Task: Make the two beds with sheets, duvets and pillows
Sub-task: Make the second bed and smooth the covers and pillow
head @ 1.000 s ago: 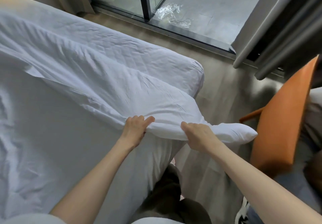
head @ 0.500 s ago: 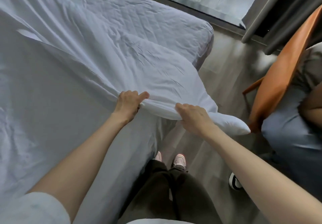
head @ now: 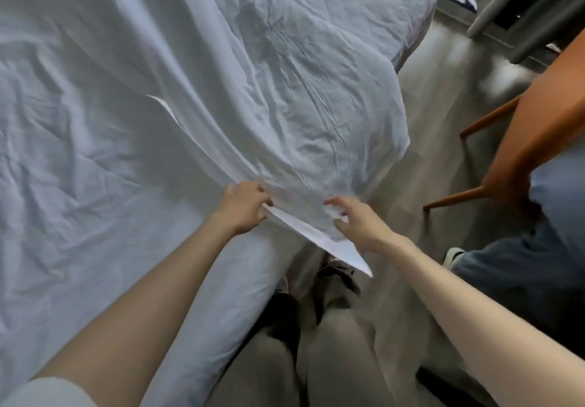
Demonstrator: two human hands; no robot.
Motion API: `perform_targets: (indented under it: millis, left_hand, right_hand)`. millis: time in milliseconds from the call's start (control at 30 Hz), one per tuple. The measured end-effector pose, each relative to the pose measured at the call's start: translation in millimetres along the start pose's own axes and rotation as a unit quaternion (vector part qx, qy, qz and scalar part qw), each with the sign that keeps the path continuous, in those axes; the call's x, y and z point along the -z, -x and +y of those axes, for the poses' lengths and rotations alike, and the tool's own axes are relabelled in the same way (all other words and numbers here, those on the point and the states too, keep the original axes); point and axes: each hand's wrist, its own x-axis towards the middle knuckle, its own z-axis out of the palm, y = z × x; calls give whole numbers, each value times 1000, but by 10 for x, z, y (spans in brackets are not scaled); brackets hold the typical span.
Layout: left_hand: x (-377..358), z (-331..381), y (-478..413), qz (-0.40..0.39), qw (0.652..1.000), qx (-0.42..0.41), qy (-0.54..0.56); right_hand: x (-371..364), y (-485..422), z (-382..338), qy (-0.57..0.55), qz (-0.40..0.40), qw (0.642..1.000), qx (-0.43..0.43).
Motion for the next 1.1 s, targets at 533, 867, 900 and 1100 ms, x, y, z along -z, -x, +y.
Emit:
perform_targets:
  millis: [533, 867, 900, 1100]
  left_hand:
    - [197, 33, -217, 223, 673, 362, 605]
    - [-19, 174, -918, 218, 609, 524, 553]
    - [-23, 189, -958, 229, 614, 527, 542]
    - [145, 265, -1136, 227, 631, 502, 547]
  right_hand:
    - [705, -732, -539, 113, 123, 985, 38]
    - [832, -1679, -159, 421, -16, 889, 180]
    - [826, -1760, -130, 405, -18, 893, 197]
    - [882, -2100, -182, 388, -85, 888, 230]
